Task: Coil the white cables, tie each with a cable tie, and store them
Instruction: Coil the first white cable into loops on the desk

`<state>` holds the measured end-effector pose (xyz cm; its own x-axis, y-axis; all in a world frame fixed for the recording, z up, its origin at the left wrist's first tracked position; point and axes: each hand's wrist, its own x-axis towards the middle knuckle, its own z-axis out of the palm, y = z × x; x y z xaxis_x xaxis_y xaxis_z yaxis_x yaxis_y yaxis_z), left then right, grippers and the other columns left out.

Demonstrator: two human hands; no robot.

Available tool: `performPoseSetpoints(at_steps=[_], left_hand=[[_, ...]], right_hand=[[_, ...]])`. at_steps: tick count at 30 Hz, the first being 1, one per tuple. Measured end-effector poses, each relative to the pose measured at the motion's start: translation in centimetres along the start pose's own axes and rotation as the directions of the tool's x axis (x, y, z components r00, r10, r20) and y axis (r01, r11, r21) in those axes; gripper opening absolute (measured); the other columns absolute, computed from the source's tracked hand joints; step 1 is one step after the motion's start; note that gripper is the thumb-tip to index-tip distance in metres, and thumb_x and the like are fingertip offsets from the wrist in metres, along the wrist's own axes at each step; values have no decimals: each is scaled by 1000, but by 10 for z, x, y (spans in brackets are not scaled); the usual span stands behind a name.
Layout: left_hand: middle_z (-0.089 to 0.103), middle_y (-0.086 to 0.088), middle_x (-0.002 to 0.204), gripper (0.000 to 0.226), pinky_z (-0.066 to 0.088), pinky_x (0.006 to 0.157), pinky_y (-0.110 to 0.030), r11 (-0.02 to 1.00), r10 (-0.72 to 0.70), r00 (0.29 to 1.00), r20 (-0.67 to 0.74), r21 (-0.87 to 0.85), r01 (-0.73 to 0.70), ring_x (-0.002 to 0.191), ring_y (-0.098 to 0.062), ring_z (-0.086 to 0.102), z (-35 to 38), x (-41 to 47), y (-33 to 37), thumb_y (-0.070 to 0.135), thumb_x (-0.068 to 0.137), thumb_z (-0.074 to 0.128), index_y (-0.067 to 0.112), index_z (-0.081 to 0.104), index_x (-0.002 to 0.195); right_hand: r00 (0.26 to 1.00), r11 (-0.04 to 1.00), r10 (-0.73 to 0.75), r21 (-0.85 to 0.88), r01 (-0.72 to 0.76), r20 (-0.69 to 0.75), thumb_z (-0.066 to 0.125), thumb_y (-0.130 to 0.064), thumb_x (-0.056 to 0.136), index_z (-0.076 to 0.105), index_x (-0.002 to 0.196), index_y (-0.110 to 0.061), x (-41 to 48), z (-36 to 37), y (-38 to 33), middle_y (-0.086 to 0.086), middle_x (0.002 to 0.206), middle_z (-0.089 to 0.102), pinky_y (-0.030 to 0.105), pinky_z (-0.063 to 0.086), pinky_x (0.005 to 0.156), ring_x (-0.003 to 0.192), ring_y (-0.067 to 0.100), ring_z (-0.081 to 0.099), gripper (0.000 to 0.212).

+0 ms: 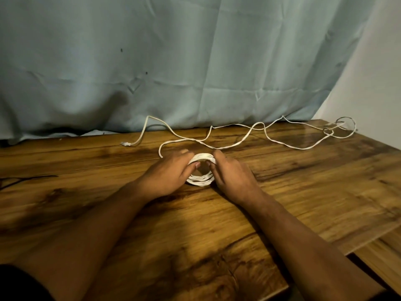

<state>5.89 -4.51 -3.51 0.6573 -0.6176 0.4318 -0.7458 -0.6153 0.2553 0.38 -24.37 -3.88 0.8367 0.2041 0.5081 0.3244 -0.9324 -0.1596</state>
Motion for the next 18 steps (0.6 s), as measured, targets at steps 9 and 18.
performPoseSetpoints(at_steps=[9, 18], left_hand=[[55, 6, 104, 20, 41, 80, -33, 998, 17, 999, -48, -58, -20, 94, -12, 52, -6, -3, 4, 33, 107, 46, 19, 58, 112], [62, 8, 92, 16, 45, 78, -35, 978, -10, 1000, -2, -206, 10, 89, -14, 60, -2, -3, 0, 28, 107, 50, 18, 60, 99]], right_hand=[[999, 994, 24, 108, -21, -21, 46, -30, 107, 46, 104, -20, -4, -8, -10, 11, 98, 67, 42, 47, 67, 84, 33, 63, 11], [995, 997, 71, 16, -72, 67, 45, -33, 106, 44, 108, -19, 2, 1, -10, 16, 97, 71, 45, 49, 69, 89, 41, 66, 14]])
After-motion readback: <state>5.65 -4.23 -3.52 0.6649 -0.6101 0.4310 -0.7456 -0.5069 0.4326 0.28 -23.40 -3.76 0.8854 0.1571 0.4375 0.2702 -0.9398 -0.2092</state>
